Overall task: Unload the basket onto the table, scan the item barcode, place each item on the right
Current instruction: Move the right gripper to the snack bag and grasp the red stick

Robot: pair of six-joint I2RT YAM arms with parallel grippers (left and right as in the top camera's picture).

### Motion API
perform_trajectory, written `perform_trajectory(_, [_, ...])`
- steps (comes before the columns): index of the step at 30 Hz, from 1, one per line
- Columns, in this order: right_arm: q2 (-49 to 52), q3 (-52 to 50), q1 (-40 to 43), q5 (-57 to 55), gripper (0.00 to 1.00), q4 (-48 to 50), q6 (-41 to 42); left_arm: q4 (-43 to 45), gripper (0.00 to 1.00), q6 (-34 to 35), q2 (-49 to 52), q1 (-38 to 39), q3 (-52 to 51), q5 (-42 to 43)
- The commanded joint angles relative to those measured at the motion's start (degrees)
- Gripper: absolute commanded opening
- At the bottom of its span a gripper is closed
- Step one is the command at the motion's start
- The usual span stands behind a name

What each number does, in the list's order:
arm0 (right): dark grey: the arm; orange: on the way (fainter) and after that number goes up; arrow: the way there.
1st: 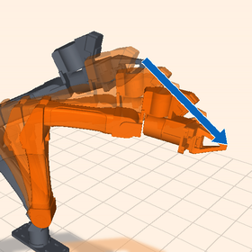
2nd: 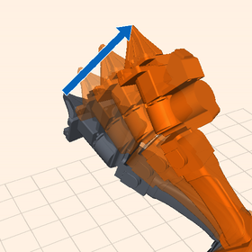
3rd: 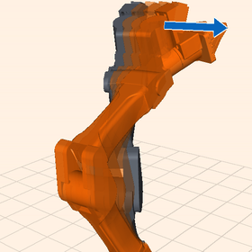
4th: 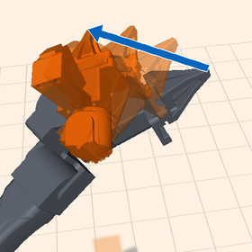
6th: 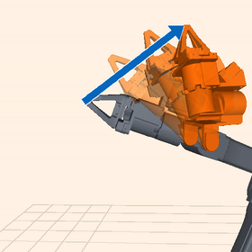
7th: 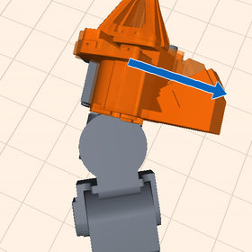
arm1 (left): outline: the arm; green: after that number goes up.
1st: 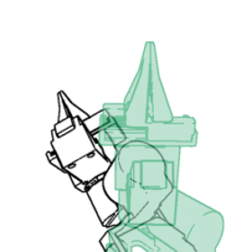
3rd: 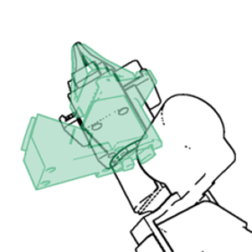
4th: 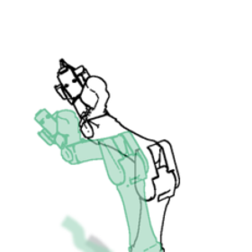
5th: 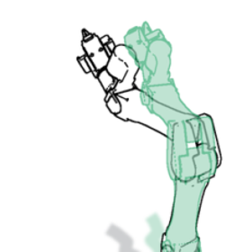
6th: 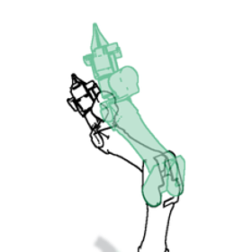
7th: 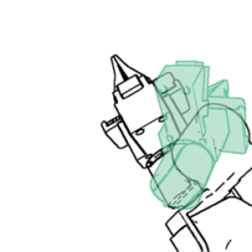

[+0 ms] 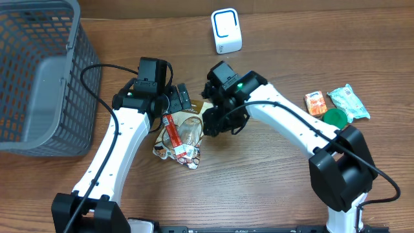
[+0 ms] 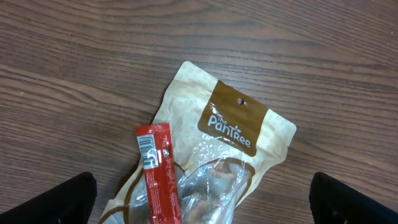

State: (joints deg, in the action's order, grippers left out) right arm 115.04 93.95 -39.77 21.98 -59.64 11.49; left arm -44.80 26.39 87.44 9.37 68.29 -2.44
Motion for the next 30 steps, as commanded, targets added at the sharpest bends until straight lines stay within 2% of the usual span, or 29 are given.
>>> perform_trajectory(1, [-0.2,-0.2,0.2,0.0,0.53,0.9,2.4,0.0,1.0,-1.3,-0.5,0.0,1.0,-0.7])
perform_trajectory(16, [-0.2,-0.2,-1.5,0.0,0.53,1.1,2.5,1.4,1.0,-0.1,-0.5,0.0,1.0,-0.5])
perform_trajectory(18, [-0.2,-0.2,-2.3,0.0,0.54,1.5,2.5,1.8,1.0,-0.9,-0.5,-0.4,1.0,-2.7])
perform_trajectory(24, [-0.1,-0.3,-5.4,0.0,0.54,4.4,2.5,-1.7,1.0,0.9,-0.5,-8.4,1.0,-1.8])
perform_trajectory(30, [0.0,-0.7,-8.6,-0.1,0.53,11.5,2.5,-4.8,1.0,1.0,-0.5,-17.9,0.9,-0.6])
